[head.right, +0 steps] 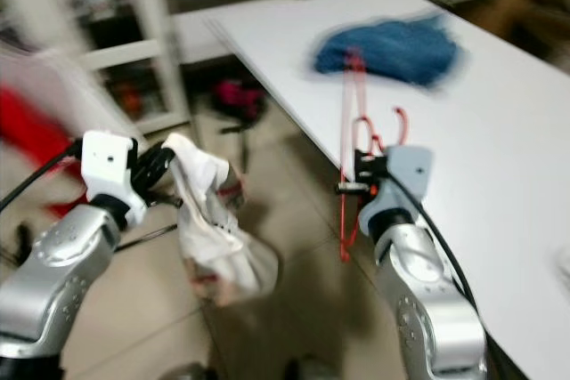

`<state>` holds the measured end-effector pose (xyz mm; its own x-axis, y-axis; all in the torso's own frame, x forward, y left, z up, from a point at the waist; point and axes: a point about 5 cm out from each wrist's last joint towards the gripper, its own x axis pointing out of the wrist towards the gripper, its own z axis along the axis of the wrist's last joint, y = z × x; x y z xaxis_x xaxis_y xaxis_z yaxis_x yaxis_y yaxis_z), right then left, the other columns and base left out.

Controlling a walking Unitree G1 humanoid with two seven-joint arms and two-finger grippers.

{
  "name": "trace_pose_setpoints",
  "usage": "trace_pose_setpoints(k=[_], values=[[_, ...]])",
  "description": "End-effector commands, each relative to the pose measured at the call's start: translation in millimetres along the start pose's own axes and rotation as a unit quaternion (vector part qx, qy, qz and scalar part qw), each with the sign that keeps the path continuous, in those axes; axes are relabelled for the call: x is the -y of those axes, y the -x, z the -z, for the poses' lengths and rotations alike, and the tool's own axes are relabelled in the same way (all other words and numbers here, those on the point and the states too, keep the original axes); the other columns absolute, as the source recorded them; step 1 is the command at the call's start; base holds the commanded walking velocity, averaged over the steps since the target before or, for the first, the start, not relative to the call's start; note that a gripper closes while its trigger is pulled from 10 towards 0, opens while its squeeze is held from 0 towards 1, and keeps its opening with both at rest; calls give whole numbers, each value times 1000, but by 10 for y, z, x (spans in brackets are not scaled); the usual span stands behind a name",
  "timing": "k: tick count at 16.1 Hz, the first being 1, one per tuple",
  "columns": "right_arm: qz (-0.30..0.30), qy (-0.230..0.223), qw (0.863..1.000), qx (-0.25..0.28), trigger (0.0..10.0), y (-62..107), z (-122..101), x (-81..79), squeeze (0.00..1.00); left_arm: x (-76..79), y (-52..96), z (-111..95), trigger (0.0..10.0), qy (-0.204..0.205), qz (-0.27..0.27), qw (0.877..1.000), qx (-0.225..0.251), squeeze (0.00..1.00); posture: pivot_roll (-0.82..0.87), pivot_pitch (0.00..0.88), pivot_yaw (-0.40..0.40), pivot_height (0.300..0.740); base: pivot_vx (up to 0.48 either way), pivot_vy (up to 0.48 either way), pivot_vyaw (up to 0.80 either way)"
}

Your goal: Hang hanger

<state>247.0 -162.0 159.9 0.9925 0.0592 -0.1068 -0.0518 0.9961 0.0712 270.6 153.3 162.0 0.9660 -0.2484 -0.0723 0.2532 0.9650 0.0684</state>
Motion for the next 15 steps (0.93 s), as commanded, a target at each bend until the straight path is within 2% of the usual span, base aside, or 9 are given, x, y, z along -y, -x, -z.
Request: trace_pose_setpoints(k=[1,3,4,7,9,12,15], values=[[8,-4,1000,2,10000,7,11,34,0,-3,-17,-6,10000,-21,-8,1000,1,0,-69,80,-15,740,0,0,-800],[10,-32,999,15,10000,-28,-31,25,0,47,40,-33,10000,-17,9,1000,5,0,-62,84,-29,740,0,0,-800],[3,-46,999,21,10000,-47,-61,-14,0,25,46,-27,10000,-16,5,1000,4,0,-59,76,-30,740,0,0,-800],[18,-53,998,13,10000,-55,-34,-8,0,-10,-6,-66,10000,8,1,1000,15,0,-71,62,-21,740,0,0,-800],[23,-61,998,20,10000,-46,-50,15,0,25,-51,-100,10000,-1,13,1000,21,0,-80,63,-6,740,0,0,-800],[21,-50,998,15,10000,-40,-15,-9,0,31,-22,-76,10000,-1,17,1000,13,0,-61,68,-6,740,0,317,-800],[8,-63,998,-1,10000,-52,53,-77,0,-34,18,-68,10000,-14,11,1000,7,0,-43,77,-16,740,0,393,-800]])
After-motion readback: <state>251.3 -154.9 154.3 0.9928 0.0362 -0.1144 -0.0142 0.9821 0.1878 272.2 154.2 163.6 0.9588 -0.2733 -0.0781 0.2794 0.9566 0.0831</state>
